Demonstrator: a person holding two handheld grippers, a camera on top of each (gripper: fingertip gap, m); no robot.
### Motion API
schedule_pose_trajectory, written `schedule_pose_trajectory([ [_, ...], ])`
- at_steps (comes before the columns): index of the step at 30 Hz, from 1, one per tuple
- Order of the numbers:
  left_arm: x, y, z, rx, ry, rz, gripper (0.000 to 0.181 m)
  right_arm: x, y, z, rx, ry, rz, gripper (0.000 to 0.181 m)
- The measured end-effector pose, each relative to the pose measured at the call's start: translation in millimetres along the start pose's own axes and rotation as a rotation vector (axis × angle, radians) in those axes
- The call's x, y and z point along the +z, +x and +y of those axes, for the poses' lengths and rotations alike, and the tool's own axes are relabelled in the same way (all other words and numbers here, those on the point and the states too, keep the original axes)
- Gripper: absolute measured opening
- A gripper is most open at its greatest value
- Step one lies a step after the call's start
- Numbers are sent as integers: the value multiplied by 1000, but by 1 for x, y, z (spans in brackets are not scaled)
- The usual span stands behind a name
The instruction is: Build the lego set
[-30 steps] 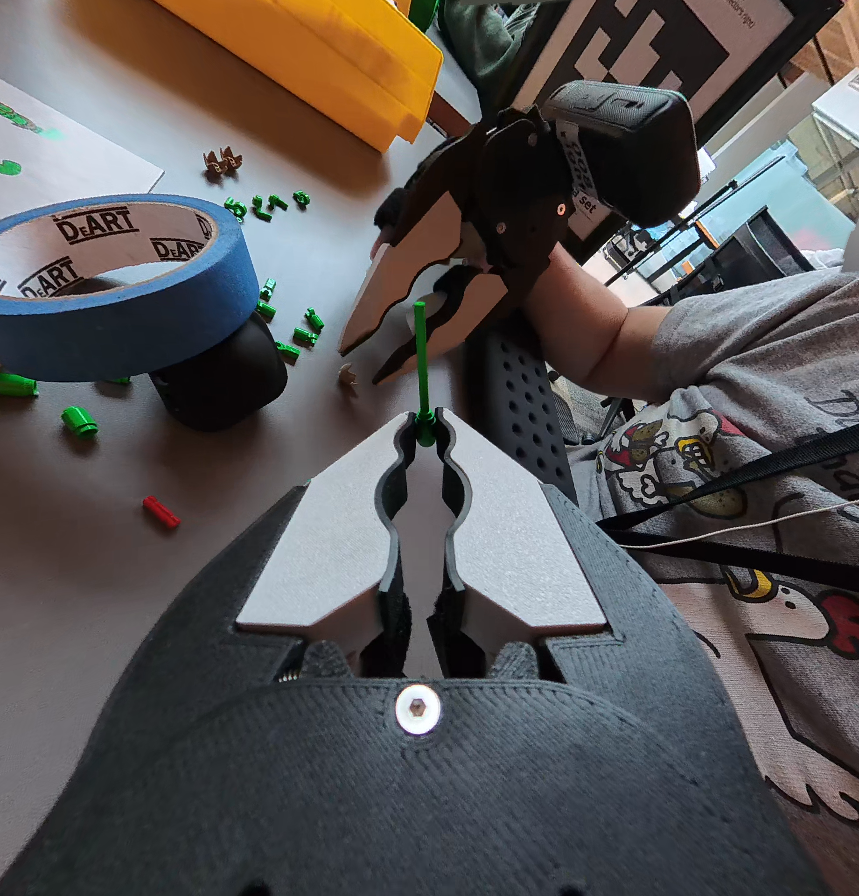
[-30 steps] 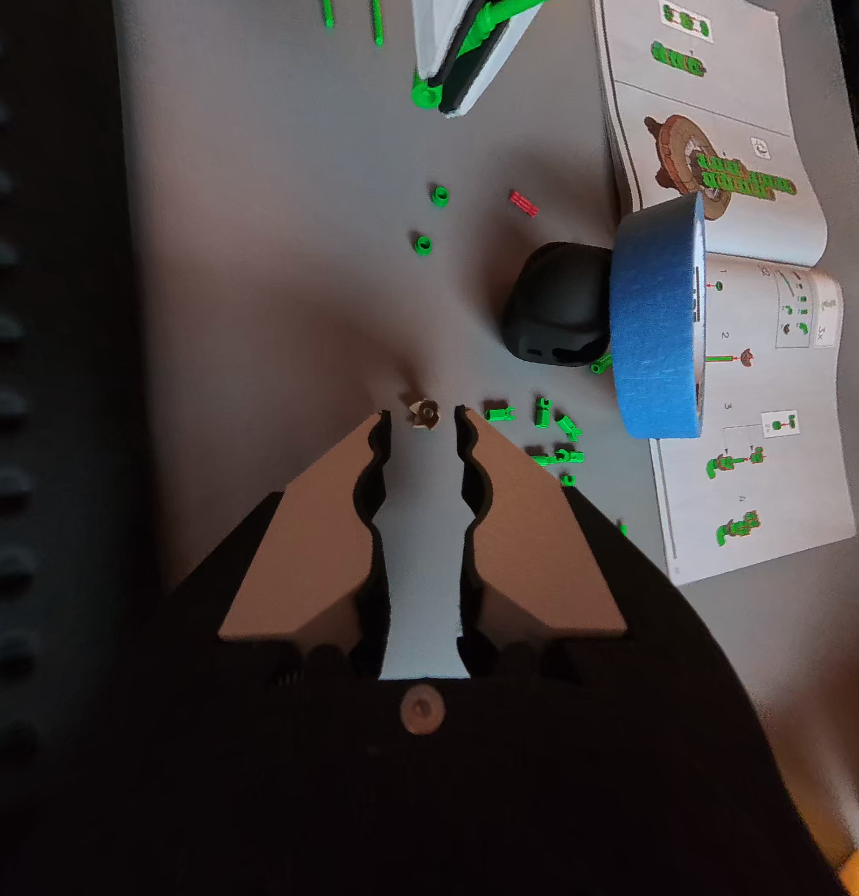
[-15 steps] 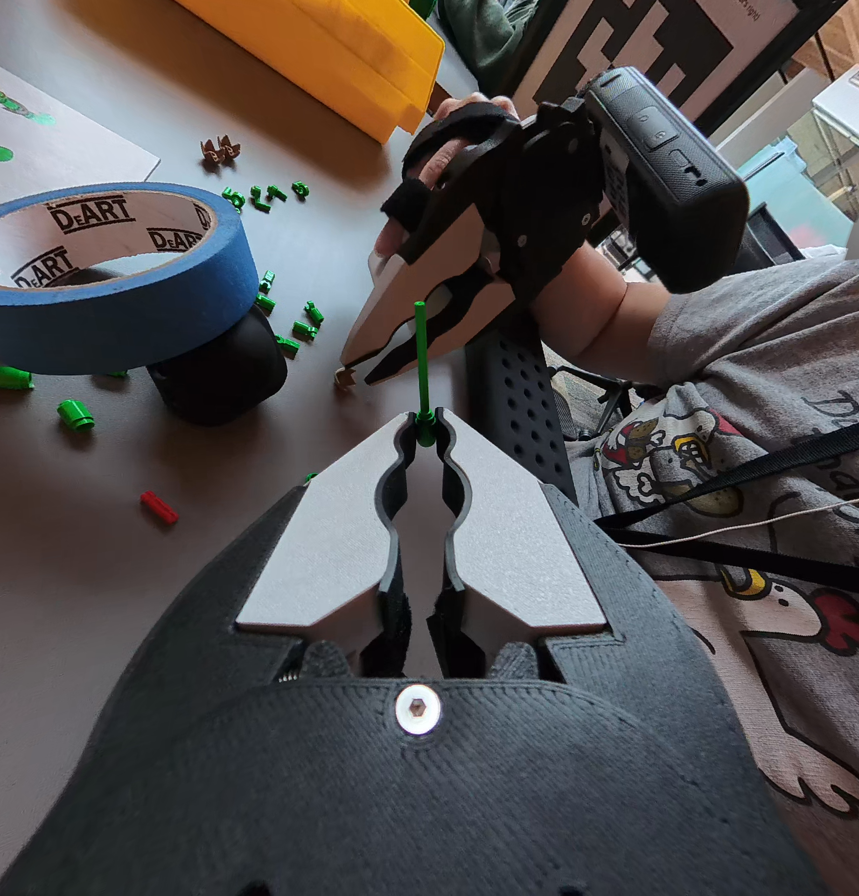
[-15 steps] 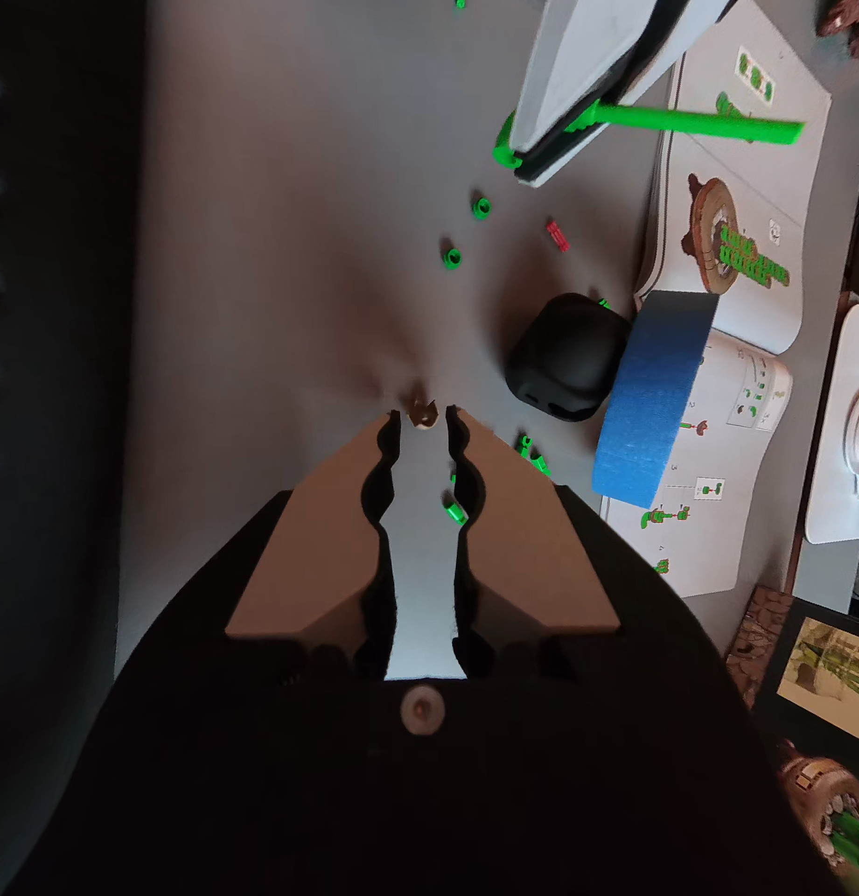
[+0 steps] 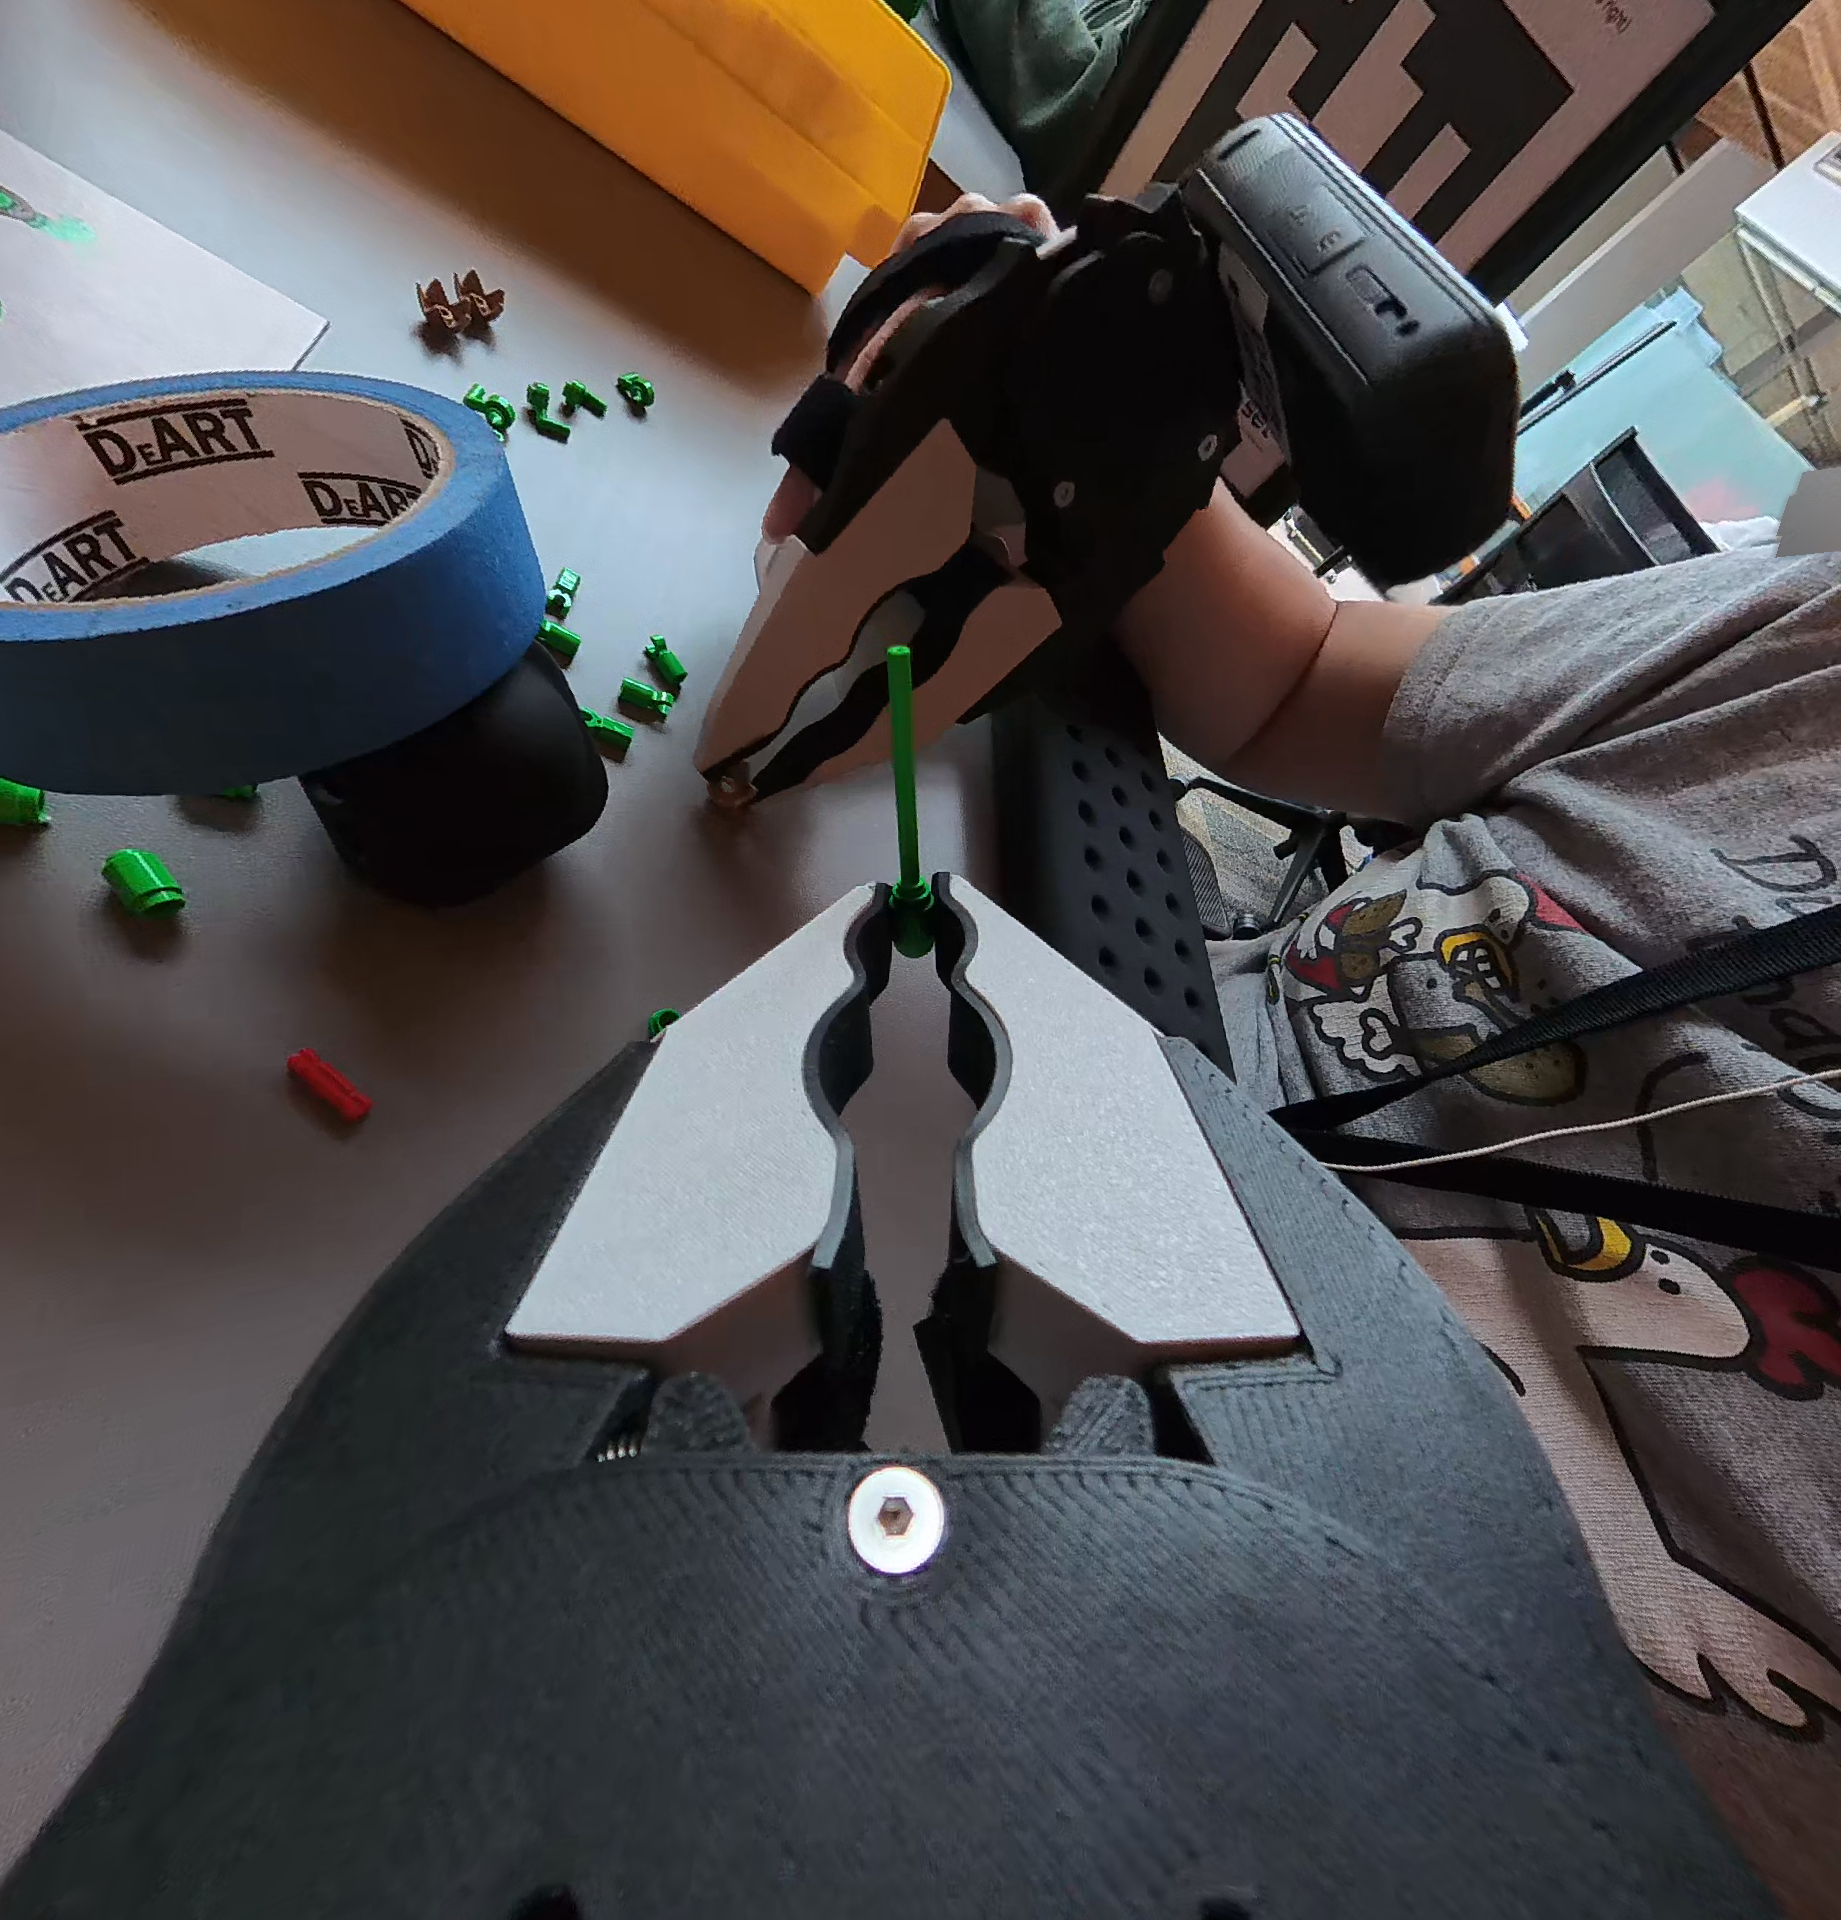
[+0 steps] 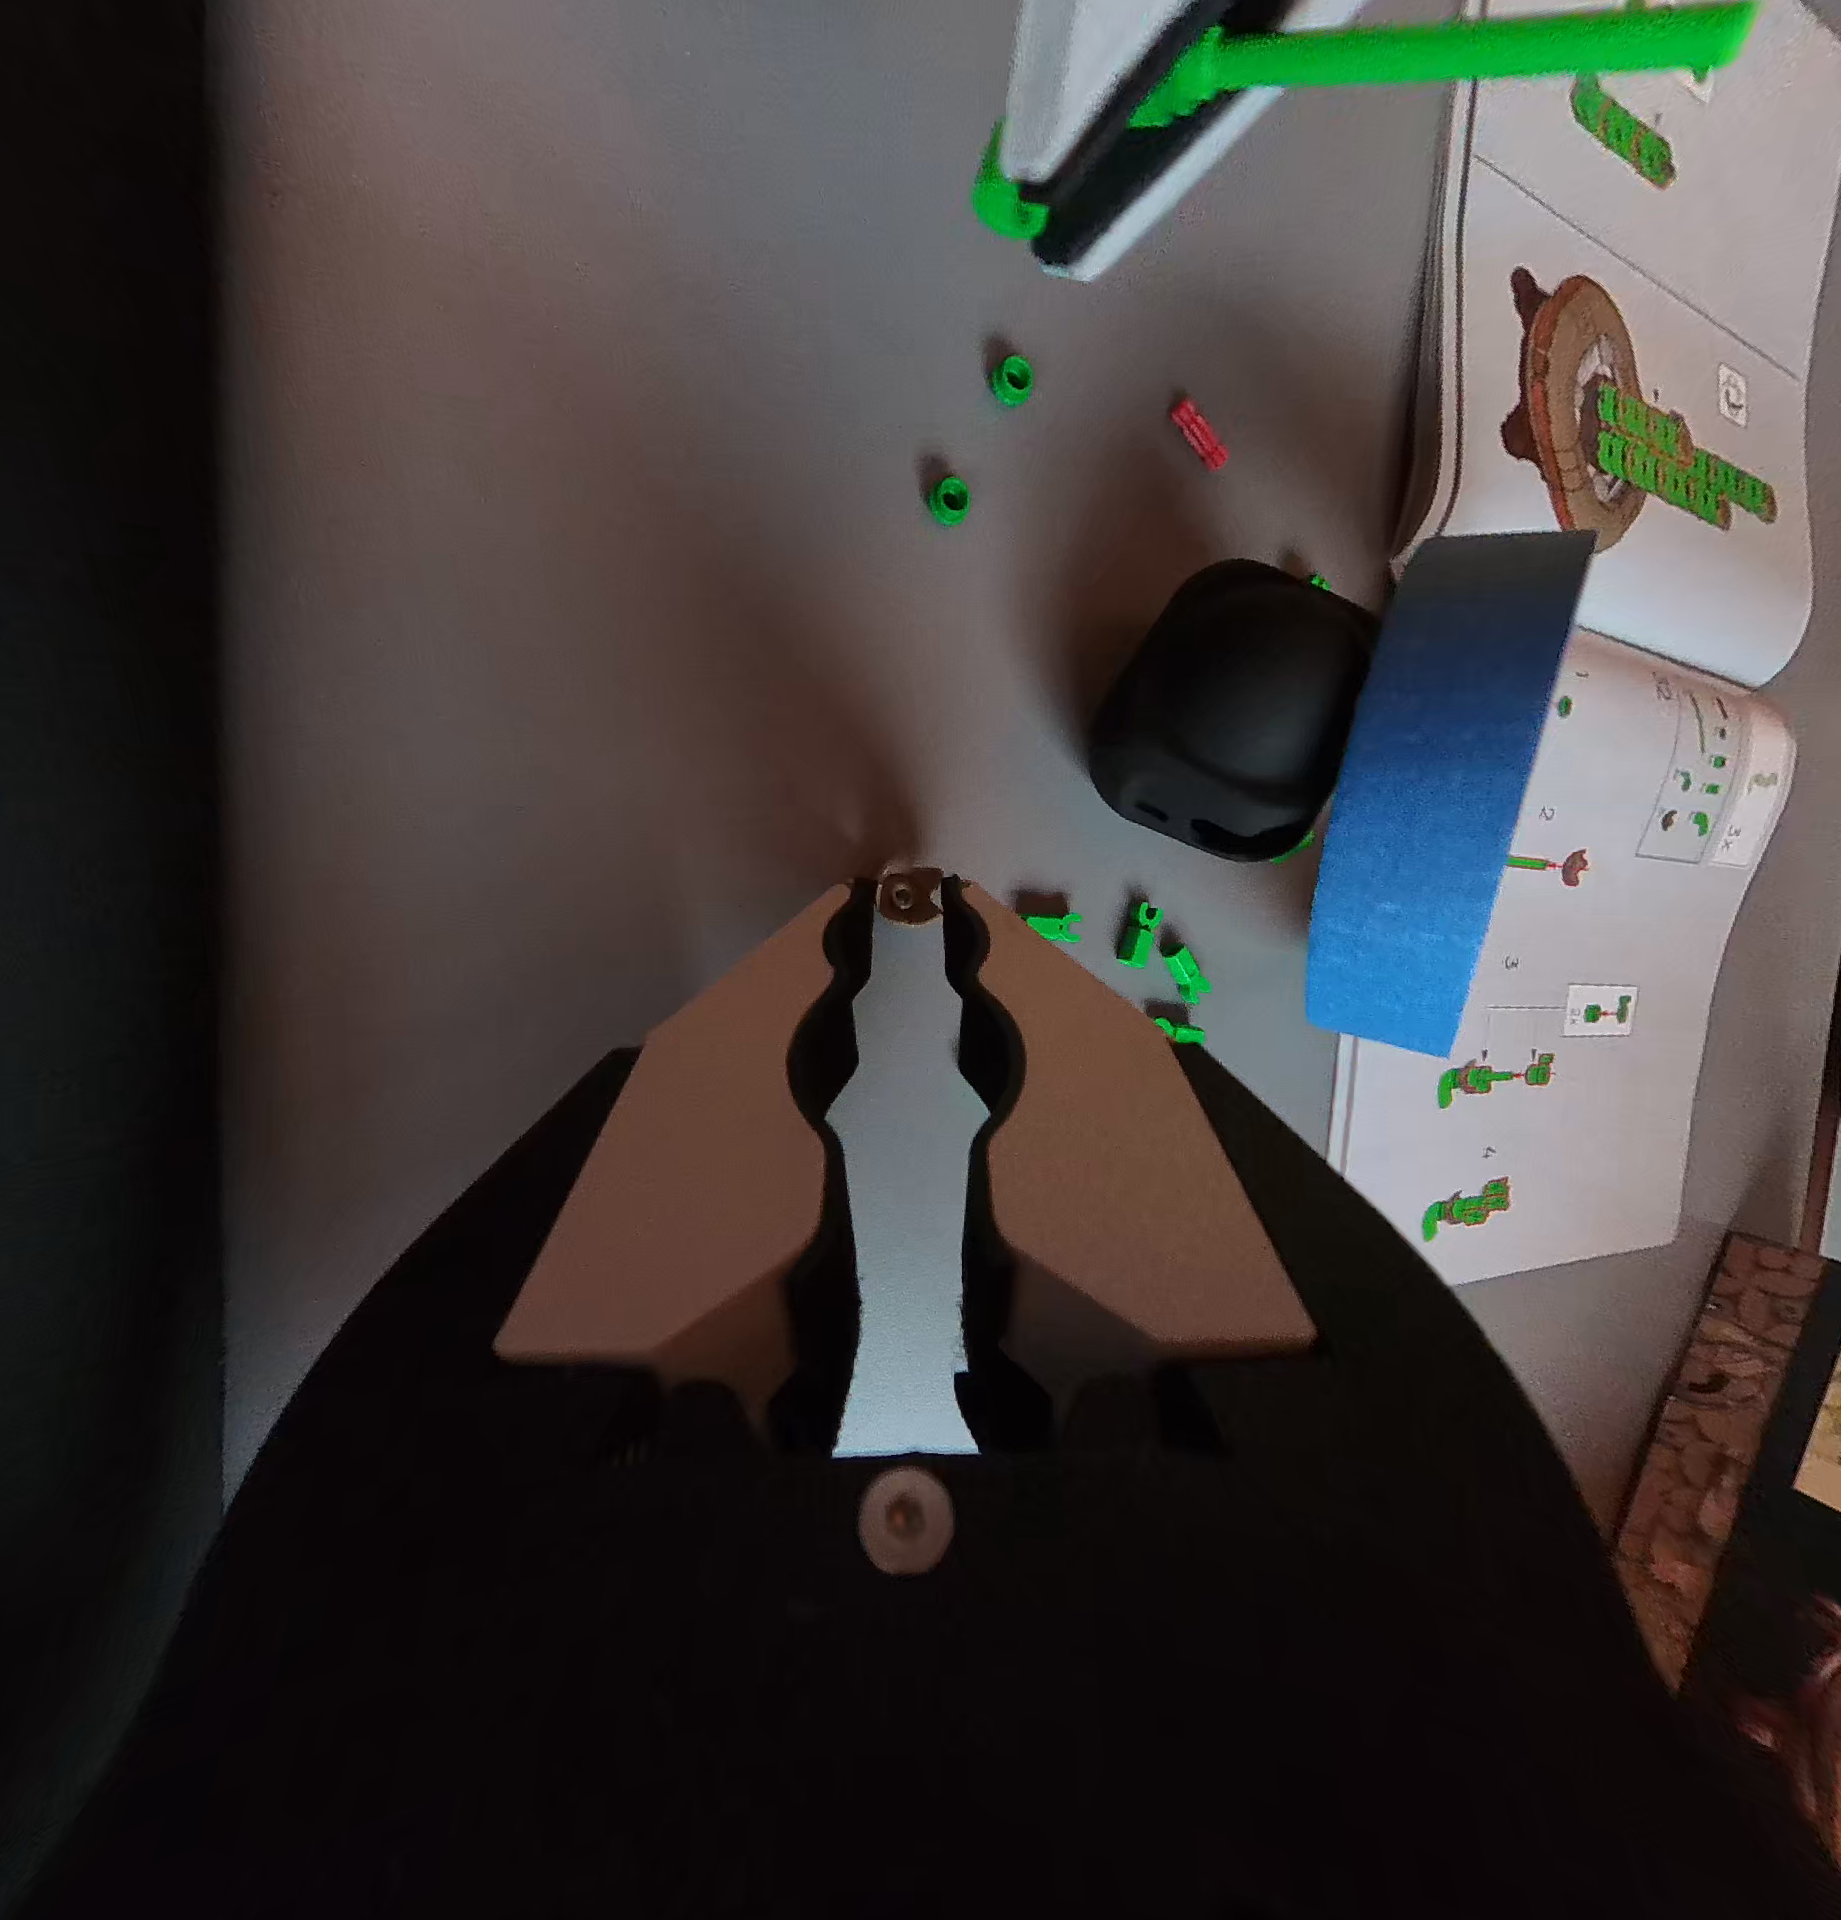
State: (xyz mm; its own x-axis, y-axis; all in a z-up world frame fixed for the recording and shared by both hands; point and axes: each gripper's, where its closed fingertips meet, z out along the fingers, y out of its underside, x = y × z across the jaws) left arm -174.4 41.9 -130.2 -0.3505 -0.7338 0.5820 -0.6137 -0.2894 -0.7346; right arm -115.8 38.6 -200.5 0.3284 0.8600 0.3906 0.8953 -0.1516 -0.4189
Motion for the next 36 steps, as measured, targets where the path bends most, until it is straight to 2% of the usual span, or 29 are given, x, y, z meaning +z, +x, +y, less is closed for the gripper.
schedule_pose_trajectory([
  [6, 1, -1, 2, -5, -8, 1, 6, -1, 1, 3, 118, 50, -22, 13],
  [12, 3, -1, 4, -9, -17, 4, 6, -3, -3, 2, 286, 78, -123, 26],
  [17, 3, -1, 4, -11, -19, 5, 6, -8, 3, -5, 310, 84, -116, 22],
  [22, 3, -1, 4, -15, -19, 9, 6, -6, 1, 2, 282, 45, -114, 20],
  [36, 6, -3, 7, -25, -36, 10, 6, -4, -1, 3, 325, 52, -142, 12],
])
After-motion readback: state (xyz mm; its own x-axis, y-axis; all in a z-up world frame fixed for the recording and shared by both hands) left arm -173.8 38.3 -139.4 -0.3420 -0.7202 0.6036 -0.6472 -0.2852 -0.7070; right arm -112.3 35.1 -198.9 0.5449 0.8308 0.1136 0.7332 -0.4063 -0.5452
